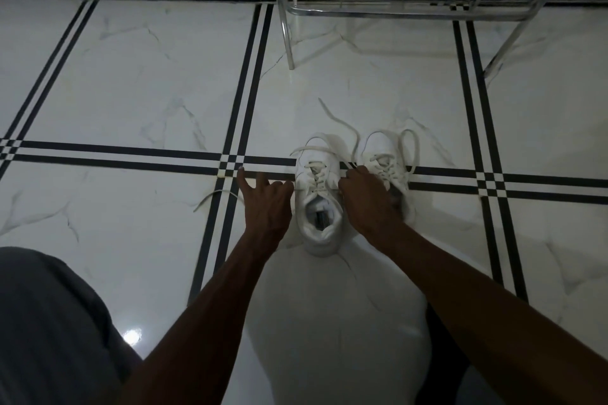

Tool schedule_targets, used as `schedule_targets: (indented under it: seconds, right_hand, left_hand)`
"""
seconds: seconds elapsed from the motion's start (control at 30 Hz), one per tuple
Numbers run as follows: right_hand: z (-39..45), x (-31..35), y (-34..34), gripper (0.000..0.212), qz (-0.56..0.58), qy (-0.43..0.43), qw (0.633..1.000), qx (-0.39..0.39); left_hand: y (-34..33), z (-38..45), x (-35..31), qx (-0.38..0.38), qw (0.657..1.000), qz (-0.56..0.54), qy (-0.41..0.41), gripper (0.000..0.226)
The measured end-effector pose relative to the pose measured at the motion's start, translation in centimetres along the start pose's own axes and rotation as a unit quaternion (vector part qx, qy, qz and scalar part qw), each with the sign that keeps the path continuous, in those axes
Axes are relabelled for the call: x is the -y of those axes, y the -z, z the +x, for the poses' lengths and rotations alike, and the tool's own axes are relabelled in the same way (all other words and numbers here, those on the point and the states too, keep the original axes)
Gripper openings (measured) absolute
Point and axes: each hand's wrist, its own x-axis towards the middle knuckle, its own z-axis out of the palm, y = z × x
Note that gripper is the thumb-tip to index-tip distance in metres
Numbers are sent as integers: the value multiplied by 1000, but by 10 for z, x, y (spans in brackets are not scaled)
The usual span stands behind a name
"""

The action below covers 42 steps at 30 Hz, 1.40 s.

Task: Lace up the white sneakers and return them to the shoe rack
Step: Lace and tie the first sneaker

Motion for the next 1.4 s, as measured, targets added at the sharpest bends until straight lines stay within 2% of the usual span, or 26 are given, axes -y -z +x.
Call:
schedule_targets:
  seconds: [0.07, 0.2, 0.27, 0.33, 0.4, 0.5, 0.57, 0.67, 0.73, 0.77, 0.8, 0.83, 0.9, 1.0, 1.1, 1.2, 1.33, 1.4]
  right_hand:
    - [7, 4, 0, 6, -18, -26, 999, 34]
    - [18, 11, 3, 21, -72, -94, 985, 129]
    - [22, 6, 4, 20, -39, -102, 985, 133]
    - [29, -3, 11, 21, 8, -76, 981, 181]
    - [38, -13, 23, 26, 62, -58, 971, 225]
    - [49, -28, 44, 35, 198, -80, 948, 235]
    - [53, -33, 57, 30, 341, -123, 907, 215]
    - [56, -31, 64, 34, 592, -189, 764, 175]
    - [57, -26, 62, 37, 678, -197, 692, 153]
    - [57, -22, 60, 32, 705, -198, 666, 143]
    - [56, -17, 58, 27, 722, -199, 648, 138]
    - [56, -12, 55, 23, 724, -200, 647, 133]
    - [53, -4, 48, 19, 681, -202, 693, 123]
    - [51, 3, 38, 35, 604, -190, 765, 117]
    - [52, 4, 37, 44, 564, -181, 797, 114]
    - [53, 4, 34, 35, 577, -203, 785, 95]
    - [53, 4, 31, 31, 617, -284, 733, 45]
    - [53, 5, 33, 23, 612, -300, 731, 41]
  left_hand:
    - [-7, -2, 1, 11, 1000, -15, 17, 30]
    - [-7, 0, -3, 68, 992, -82, 68, 27]
    - [-4, 6, -1, 92, 984, -135, 75, 24]
    - [1, 14, 5, 123, 968, -204, 76, 23]
    - [3, 21, 14, 146, 931, -323, 85, 26]
    - [15, 25, 22, 143, 859, -477, 117, 41]
    - [29, 28, 25, 113, 816, -552, 128, 49]
    - [48, 38, 21, 96, 746, -644, 136, 50]
    - [54, 44, 14, 95, 687, -705, 149, 45]
    - [58, 45, 9, 95, 669, -720, 155, 43]
    - [57, 46, 5, 92, 670, -720, 158, 41]
    - [57, 46, 1, 86, 677, -714, 155, 40]
    - [52, 44, -5, 67, 702, -695, 137, 40]
    - [45, 41, -6, 61, 733, -670, 97, 34]
    - [43, 39, -7, 76, 768, -631, 76, 30]
    - [43, 38, -8, 87, 780, -616, 63, 29]
    - [43, 38, -5, 76, 790, -607, 39, 27]
    - [43, 38, -6, 65, 801, -594, 35, 21]
